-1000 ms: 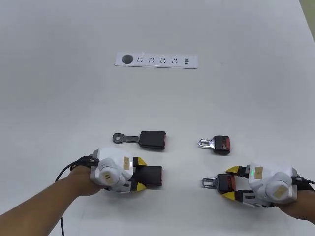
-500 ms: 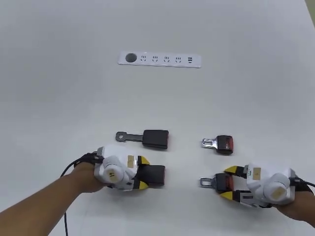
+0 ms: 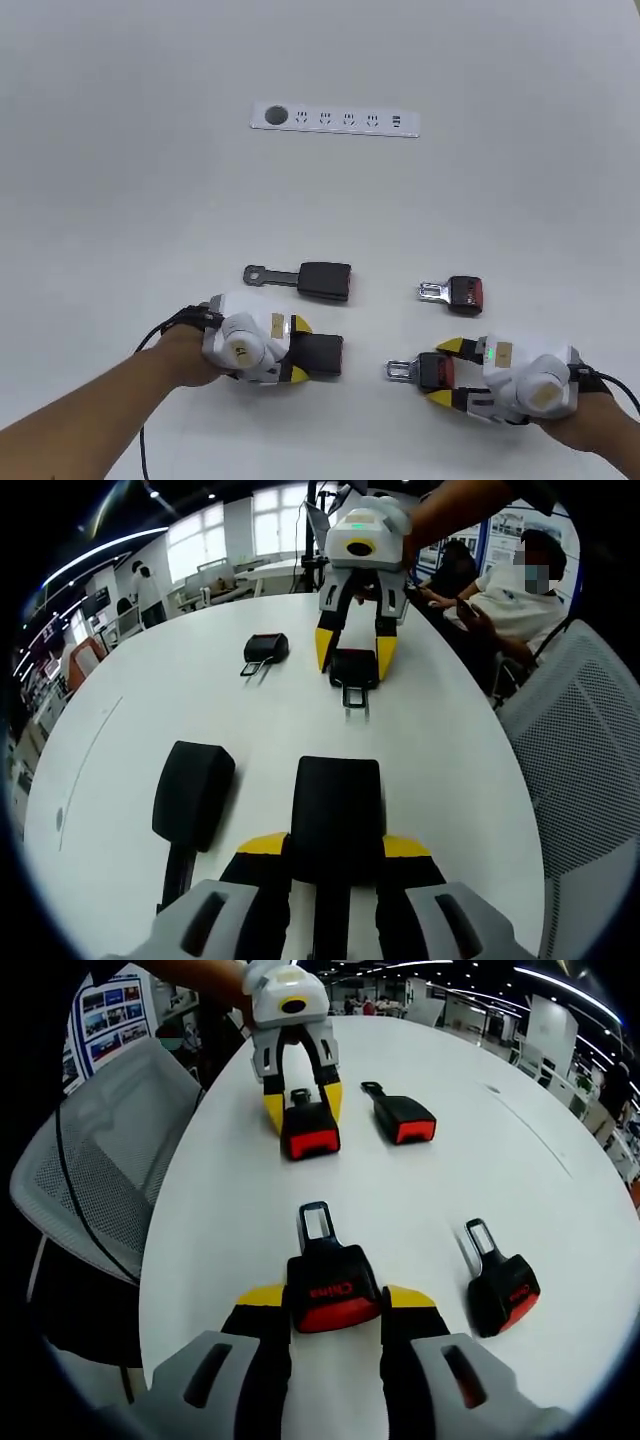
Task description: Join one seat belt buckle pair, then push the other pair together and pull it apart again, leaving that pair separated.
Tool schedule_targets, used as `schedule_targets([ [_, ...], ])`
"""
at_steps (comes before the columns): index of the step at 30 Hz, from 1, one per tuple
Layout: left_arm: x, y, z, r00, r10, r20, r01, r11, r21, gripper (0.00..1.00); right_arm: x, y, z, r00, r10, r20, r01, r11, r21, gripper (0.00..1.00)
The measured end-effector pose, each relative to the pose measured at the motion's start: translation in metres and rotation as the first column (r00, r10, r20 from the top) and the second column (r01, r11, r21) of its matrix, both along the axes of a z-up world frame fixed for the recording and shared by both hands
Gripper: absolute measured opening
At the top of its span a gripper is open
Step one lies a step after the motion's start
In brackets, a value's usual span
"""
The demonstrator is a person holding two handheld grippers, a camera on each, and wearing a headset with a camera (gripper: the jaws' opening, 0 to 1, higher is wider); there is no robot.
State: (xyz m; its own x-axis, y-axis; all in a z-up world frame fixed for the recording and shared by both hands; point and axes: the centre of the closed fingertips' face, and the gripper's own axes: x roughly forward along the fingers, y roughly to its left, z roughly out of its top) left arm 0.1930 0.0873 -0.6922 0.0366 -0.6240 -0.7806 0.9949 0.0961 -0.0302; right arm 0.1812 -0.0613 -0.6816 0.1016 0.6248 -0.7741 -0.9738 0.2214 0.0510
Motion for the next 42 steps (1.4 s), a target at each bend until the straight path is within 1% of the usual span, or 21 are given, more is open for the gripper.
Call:
schedule_targets([
  [1,0.000,0.000,0.000,1.000,0.000,0.000,0.000,1.000,0.001,0.33,0.000,0.002,0.002,1.000,0.002,0.008,-0.002,1.000,-0.003,0.32],
  [4,-0.001,0.000,0.000,1.000,-0.002,0.000,0.002,1.000,0.004,0.33,-0.001,0.010,0.007,1.000,0.001,0.002,-0.001,1.000,0.014,0.32],
  [7,-0.001,0.000,0.001,1.000,-0.001,-0.001,0.001,1.000,0.005,0.33,-0.002,0.019,0.007,1.000,0.003,0.004,-0.003,1.000,0.027,0.32],
  [10,-0.002,0.000,0.001,1.000,0.000,-0.002,0.000,1.000,0.005,0.33,0.000,0.022,0.010,1.000,-0.005,0.003,0.005,1.000,0.027,0.32],
  [12,-0.002,0.000,0.001,1.000,0.000,-0.002,0.000,1.000,0.008,0.33,0.000,0.028,0.012,1.000,-0.012,0.000,0.012,0.999,0.036,0.32],
  [25,-0.002,0.000,0.001,1.000,-0.015,-0.001,0.015,1.000,0.021,0.33,0.004,0.057,0.006,0.999,-0.051,-0.003,0.051,0.998,0.044,0.32],
  [28,-0.001,0.000,0.001,1.000,-0.018,-0.001,0.018,1.000,0.024,0.33,0.002,0.063,0.005,0.999,-0.049,0.005,0.048,0.998,0.044,0.32],
  [30,-0.001,0.000,0.001,1.000,-0.022,-0.002,0.022,0.999,0.025,0.33,0.001,0.064,0.004,0.999,-0.034,0.015,0.033,0.999,0.036,0.32],
  [32,-0.001,-0.001,0.001,1.000,-0.024,-0.002,0.024,0.999,0.027,0.33,0.001,0.063,0.004,0.999,-0.041,0.008,0.041,0.998,0.043,0.32],
  [35,-0.001,-0.002,0.001,1.000,-0.025,-0.003,0.025,0.999,0.029,0.33,0.000,0.064,0.000,0.999,-0.027,0.023,0.027,0.999,0.028,0.32],
  [36,-0.001,-0.002,0.002,1.000,-0.026,-0.003,0.026,0.999,0.030,0.33,-0.001,0.066,-0.001,1.000,-0.019,0.025,0.018,0.999,0.032,0.32],
  [37,-0.001,-0.001,0.002,1.000,-0.030,-0.003,0.030,0.999,0.031,0.33,-0.001,0.067,-0.002,0.999,-0.010,0.037,0.009,1.000,0.023,0.32],
  [38,-0.001,-0.001,0.001,0.999,-0.033,-0.002,0.033,0.999,0.033,0.33,0.000,0.070,-0.001,0.999,-0.020,0.039,0.019,0.999,0.029,0.32],
  [39,-0.001,-0.001,0.001,0.999,-0.033,-0.003,0.033,0.999,0.034,0.33,0.001,0.074,-0.002,0.999,-0.040,0.013,0.039,0.998,0.051,0.32],
  [41,-0.001,-0.001,0.000,0.999,-0.036,-0.003,0.036,0.999,0.037,0.33,0.002,0.079,-0.001,0.999,-0.034,0.028,0.032,0.998,0.048,0.32],
  [42,-0.001,-0.001,0.000,0.999,-0.038,-0.003,0.038,0.998,0.039,0.33,0.002,0.079,-0.002,0.999,-0.033,0.035,0.032,0.999,0.036,0.32],
])
